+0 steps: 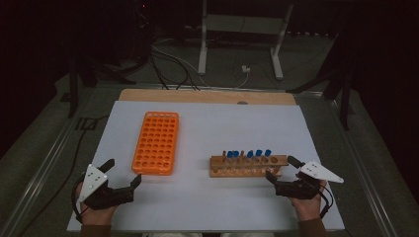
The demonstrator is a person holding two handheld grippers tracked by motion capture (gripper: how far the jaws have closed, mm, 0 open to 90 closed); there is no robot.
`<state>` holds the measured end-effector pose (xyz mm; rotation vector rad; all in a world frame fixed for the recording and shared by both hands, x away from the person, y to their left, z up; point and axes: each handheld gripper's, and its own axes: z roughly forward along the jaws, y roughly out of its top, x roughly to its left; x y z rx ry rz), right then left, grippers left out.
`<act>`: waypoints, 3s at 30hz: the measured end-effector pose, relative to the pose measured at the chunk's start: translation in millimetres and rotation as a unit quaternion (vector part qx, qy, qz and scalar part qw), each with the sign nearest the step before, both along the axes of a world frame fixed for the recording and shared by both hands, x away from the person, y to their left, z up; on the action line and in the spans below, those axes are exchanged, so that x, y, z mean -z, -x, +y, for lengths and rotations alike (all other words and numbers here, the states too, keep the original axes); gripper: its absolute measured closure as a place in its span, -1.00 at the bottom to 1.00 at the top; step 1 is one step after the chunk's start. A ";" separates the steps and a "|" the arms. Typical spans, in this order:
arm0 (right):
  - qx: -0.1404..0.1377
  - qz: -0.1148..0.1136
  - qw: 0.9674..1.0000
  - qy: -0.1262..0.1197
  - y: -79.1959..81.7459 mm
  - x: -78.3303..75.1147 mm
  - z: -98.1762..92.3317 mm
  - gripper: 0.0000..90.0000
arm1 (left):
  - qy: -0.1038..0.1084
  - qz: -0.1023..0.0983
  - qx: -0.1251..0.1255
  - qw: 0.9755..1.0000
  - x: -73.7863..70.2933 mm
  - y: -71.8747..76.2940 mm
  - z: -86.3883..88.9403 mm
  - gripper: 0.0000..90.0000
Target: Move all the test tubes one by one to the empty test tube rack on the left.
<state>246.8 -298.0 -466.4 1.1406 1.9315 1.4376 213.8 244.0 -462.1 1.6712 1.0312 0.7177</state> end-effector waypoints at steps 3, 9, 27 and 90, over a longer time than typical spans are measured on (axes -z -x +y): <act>-0.003 0.004 1.000 0.003 -0.7 0.4 0.4 -1.00 | 0.005 0.004 0.008 1.000 1.1 -1.1 -1.3 -0.98; -0.009 0.009 1.000 0.006 -1.2 -0.8 1.1 -1.00 | 0.008 0.004 0.008 1.000 0.6 -1.3 -1.8 -0.98; -0.033 0.018 0.999 0.035 -15.6 -27.0 -6.2 -0.65 | 0.003 0.015 0.008 1.000 5.8 -6.8 -7.3 -0.98; -0.058 0.018 0.997 0.056 -39.1 -29.9 15.8 0.71 | -0.008 0.027 0.020 0.999 9.1 -10.0 -11.1 -0.98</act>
